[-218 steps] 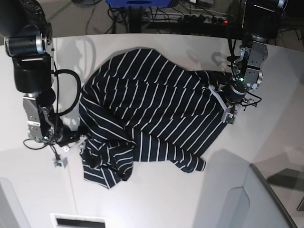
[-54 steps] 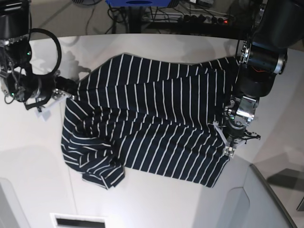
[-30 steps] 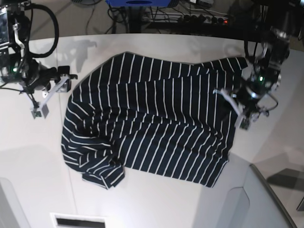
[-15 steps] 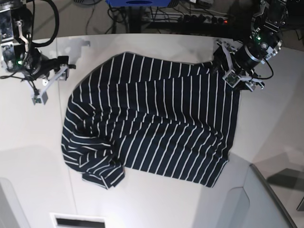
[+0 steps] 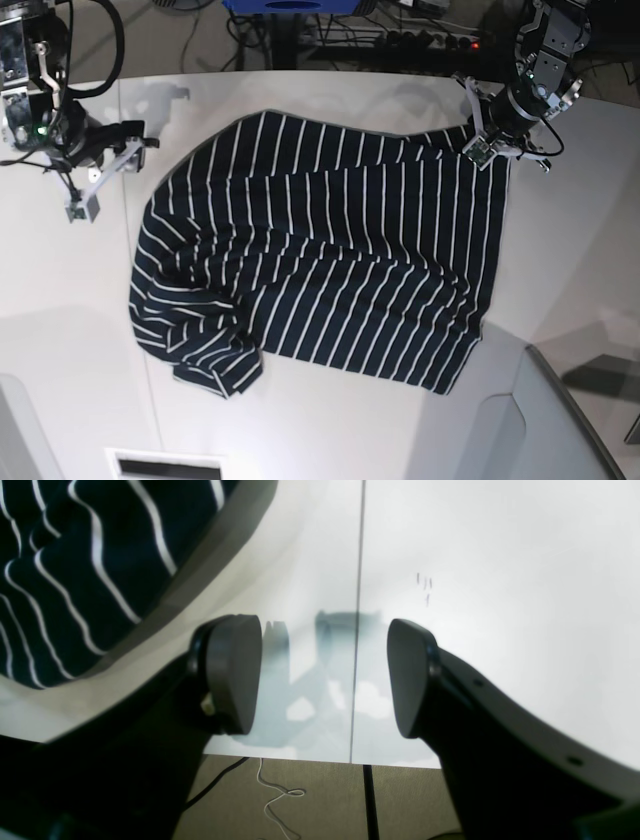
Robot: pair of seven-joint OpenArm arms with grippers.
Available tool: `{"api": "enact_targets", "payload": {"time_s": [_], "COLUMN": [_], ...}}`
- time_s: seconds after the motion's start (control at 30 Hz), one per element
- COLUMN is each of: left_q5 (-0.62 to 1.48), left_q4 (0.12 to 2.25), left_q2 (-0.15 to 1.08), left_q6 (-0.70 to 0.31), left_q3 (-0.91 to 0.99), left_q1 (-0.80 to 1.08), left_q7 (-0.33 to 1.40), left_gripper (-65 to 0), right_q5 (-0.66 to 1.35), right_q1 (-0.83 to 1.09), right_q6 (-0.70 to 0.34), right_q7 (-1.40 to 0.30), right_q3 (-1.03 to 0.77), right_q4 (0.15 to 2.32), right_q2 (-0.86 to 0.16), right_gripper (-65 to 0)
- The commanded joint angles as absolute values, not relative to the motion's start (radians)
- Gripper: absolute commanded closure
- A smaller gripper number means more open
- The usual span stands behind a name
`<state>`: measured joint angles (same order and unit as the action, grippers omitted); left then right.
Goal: Layout the t-shirt on the table in an organized manner, then fold the t-shirt properly
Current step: 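Grasp the shirt's collar-side corners with the right and left grippers, then lift the shirt by its corners with both grippers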
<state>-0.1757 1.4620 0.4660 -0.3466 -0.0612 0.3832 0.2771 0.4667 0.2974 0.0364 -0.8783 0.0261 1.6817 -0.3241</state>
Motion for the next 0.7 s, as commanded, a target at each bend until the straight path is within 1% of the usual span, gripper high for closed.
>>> {"api": "enact_targets", "payload": {"time_s": [0.0, 0.07, 0.13, 0.2, 0.23, 0.33, 0.4, 0.57, 0.67], "left_q5": [-0.171, -0.171, -0.171, -0.171, -0.171, -0.171, -0.171, -0.171, -0.171], "left_q4": [1.481, 1.486, 1.497, 1.524, 1.538, 1.566, 1.577, 1.616, 1.618], "left_q2": [0.483, 0.484, 0.493, 0.496, 0.496, 0.496, 0.496, 0.496, 0.496], "left_q6": [-0.343, -0.343, -0.343, -0.343, -0.343, -0.343, -0.343, -0.343, -0.343], "left_q3": [-0.053, -0.053, -0.053, -0.053, -0.053, -0.053, -0.053, -0.053, -0.053], "left_q1": [0.387, 0.387, 0.386, 0.387, 0.389, 0.389, 0.384, 0.381, 0.380], "left_q7": [0.263, 0.263, 0.263, 0.265, 0.265, 0.275, 0.323, 0.351, 0.352], "left_gripper": [0.0, 0.0, 0.0, 0.0, 0.0, 0.0, 0.0, 0.0, 0.0], "right_q5": [0.472, 0.484, 0.547, 0.654, 0.705, 0.816, 0.843, 0.845, 0.840], "right_q1": [0.292, 0.292, 0.292, 0.285, 0.274, 0.252, 0.226, 0.159, 0.113], "right_q6": [0.031, -0.002, -0.119, -0.259, -0.294, -0.312, -0.315, -0.387, -0.397], "right_q7": [-0.868, -0.869, -0.878, -0.914, -0.918, -0.917, -0.917, -0.923, -0.923], "right_q3": [0.022, 0.019, 0.016, 0.015, 0.015, 0.021, 0.022, 0.022, 0.024], "right_q4": [1.696, 1.695, 1.689, 1.635, 1.604, 1.506, 1.460, 1.402, 1.337], "right_q2": [-0.332, -0.306, -0.286, -0.278, -0.278, -0.278, -0.278, -0.262, -0.236], "right_gripper": [-37.7, -38.1, -38.4, -41.6, -43.2, -44.4, -44.4, -44.1, -44.0]}}
